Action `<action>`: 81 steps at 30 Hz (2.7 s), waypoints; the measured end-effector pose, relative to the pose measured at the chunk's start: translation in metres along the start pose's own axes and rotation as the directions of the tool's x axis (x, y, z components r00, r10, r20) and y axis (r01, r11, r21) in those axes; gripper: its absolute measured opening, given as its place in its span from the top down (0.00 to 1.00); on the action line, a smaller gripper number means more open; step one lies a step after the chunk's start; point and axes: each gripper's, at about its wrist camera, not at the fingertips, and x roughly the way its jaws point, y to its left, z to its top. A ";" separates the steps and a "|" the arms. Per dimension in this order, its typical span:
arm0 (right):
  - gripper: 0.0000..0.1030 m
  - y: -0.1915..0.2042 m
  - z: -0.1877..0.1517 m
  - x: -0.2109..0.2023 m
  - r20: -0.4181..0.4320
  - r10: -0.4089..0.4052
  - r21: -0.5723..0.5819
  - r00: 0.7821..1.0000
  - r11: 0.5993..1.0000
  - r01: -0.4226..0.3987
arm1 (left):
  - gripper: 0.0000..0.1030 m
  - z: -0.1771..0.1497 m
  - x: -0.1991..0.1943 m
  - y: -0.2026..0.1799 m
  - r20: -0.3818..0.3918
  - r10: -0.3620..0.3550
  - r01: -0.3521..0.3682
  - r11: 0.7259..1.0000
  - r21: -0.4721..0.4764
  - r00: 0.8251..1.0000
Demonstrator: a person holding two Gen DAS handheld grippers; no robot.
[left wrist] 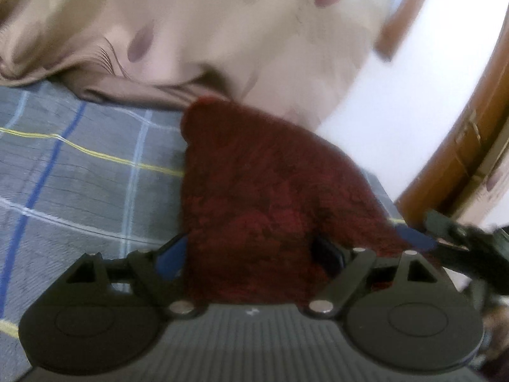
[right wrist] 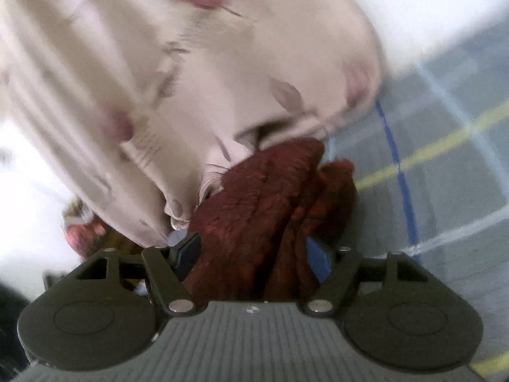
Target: Fold small clothes
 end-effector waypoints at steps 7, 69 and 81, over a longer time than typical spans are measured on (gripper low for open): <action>0.61 0.080 -0.038 -0.022 0.058 -0.082 -0.407 0.995 0.908 0.099 | 0.16 -0.011 -0.007 -0.019 0.002 0.007 -0.007 0.998 0.062 1.000; 0.21 0.045 -0.092 -0.079 0.162 -0.227 -0.159 0.960 0.955 0.253 | 0.11 -0.044 -0.031 -0.073 0.150 0.347 -0.378 0.863 0.336 0.926; 0.01 0.011 -0.039 -0.038 0.072 -0.229 -0.066 0.971 0.970 0.234 | 0.04 0.014 0.007 -0.005 0.014 0.131 -0.131 0.975 0.178 0.991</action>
